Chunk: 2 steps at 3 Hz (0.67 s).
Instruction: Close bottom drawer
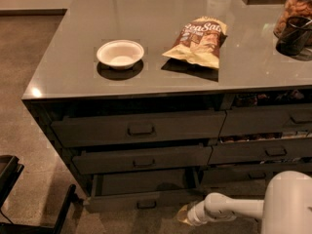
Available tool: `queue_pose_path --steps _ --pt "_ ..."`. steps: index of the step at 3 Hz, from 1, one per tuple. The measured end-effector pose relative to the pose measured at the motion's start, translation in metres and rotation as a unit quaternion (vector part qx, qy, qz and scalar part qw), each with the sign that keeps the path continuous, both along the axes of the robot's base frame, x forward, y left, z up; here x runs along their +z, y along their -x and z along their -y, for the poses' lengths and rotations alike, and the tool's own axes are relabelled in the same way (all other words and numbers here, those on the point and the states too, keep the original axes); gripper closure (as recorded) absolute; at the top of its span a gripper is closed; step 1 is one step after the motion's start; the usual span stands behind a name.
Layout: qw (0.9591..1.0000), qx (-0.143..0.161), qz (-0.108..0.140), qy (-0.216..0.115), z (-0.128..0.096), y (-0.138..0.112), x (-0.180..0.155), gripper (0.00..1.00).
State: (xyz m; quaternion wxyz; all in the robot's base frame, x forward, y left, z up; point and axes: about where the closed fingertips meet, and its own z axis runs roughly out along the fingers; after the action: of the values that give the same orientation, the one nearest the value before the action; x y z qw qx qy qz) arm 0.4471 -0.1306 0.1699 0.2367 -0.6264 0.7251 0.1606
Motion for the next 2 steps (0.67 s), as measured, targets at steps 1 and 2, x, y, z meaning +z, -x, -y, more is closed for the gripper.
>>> queue_pose_path --steps 1,2 --pt "1.0000 -0.001 0.001 0.001 0.0007 -0.0019 0.0018 1.00" --pt "0.9994 0.014 0.025 0.018 -0.0033 -0.0022 0.0039 1.00"
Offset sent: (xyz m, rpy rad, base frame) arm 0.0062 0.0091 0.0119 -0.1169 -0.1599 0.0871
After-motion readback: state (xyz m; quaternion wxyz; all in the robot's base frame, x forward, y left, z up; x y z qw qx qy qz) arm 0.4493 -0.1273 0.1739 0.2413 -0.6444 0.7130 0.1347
